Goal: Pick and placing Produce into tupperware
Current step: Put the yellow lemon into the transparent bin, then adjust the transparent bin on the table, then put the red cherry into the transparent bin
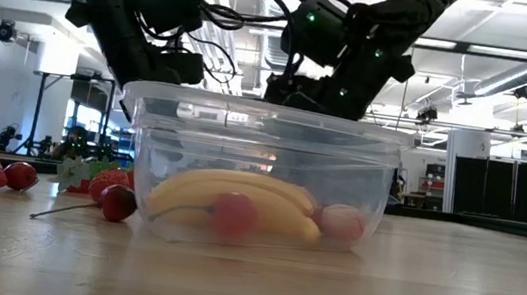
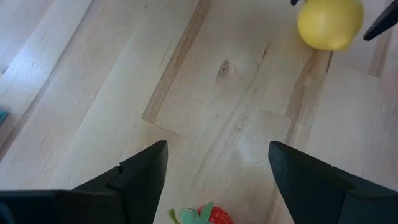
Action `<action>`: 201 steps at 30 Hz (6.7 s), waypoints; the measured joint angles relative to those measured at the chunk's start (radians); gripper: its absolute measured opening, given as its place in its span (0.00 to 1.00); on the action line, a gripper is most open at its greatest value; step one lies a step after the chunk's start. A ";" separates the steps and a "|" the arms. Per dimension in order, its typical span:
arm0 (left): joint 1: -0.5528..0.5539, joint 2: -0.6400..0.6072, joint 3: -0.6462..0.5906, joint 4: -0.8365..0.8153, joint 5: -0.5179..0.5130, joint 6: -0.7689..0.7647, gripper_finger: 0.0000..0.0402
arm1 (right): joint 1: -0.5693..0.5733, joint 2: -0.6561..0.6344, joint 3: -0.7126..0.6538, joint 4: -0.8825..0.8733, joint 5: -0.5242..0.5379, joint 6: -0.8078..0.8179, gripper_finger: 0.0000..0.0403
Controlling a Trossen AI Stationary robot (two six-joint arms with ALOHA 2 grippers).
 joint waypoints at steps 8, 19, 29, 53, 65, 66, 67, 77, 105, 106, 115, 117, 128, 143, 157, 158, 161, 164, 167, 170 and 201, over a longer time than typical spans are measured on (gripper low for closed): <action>0.000 0.000 0.000 -0.003 0.000 0.000 0.66 | 0.000 0.036 0.035 -0.026 -0.004 0.002 0.73; 0.000 0.000 -0.001 -0.002 0.000 0.001 0.66 | -0.002 0.032 0.052 -0.103 0.003 -0.004 0.62; 0.000 0.000 -0.011 0.000 0.000 0.001 0.66 | -0.002 0.031 0.045 -0.109 -0.005 -0.001 0.61; 0.000 0.000 -0.011 0.001 0.000 0.000 0.66 | -0.002 0.031 0.057 -0.098 0.002 -0.005 0.53; 0.000 0.000 -0.012 0.001 0.000 0.000 0.66 | -0.002 0.031 0.057 -0.098 0.003 0.007 0.51; 0.000 0.000 -0.013 0.002 0.000 0.000 0.66 | -0.002 0.031 0.059 -0.100 0.005 0.015 0.51; 0.000 0.000 -0.013 0.002 0.000 0.000 0.66 | -0.002 0.031 0.063 -0.101 0.011 0.021 0.51; 0.000 0.000 -0.013 0.005 0.000 0.000 0.66 | -0.002 0.026 0.164 -0.189 0.056 0.022 0.51; -0.110 -0.208 -0.013 0.024 0.004 -0.233 0.66 | 0.242 -0.109 0.240 -0.298 0.191 0.020 0.51; -0.120 -0.222 -0.013 0.020 0.004 -0.232 0.66 | 0.245 -0.109 0.240 -0.287 0.196 0.035 0.51; -0.166 -0.359 -0.013 -0.095 0.008 -0.206 0.66 | 0.288 -0.037 0.310 -0.240 0.211 0.222 0.52; -0.183 -0.388 -0.014 -0.146 0.008 -0.206 0.66 | 0.307 0.002 0.343 -0.252 0.212 0.249 0.52; -0.302 -0.516 -0.094 -0.177 0.008 -0.258 0.66 | 0.332 0.190 0.577 -0.478 0.268 0.482 0.59; -0.396 -0.573 -0.154 -0.274 0.014 -0.287 0.66 | 0.340 0.280 0.843 -0.846 0.296 0.628 0.86; -0.532 -0.355 -0.150 -0.100 -0.131 -0.465 0.66 | 0.348 0.201 0.777 -0.979 0.324 0.604 0.85; -0.534 -0.331 -0.150 -0.064 -0.133 -0.484 0.66 | 0.347 0.197 0.763 -0.971 0.317 0.591 0.85; -0.536 -0.247 -0.148 0.064 -0.135 -0.495 0.66 | 0.348 0.179 0.715 -0.968 0.317 0.564 0.85; -0.536 -0.148 -0.122 0.098 -0.136 -0.503 0.66 | 0.353 0.130 0.643 -0.942 0.317 0.561 0.84; -0.537 -0.066 -0.091 0.075 -0.111 -0.520 0.66 | 0.358 0.055 0.550 -0.885 0.337 0.588 0.84; -0.540 -0.012 -0.070 0.067 -0.092 -0.520 0.66 | 0.359 -0.041 0.442 -0.808 0.344 0.629 0.83; -0.669 -0.061 0.087 -0.172 -0.212 -0.335 0.66 | 0.367 -0.273 0.066 -0.475 0.368 0.604 0.85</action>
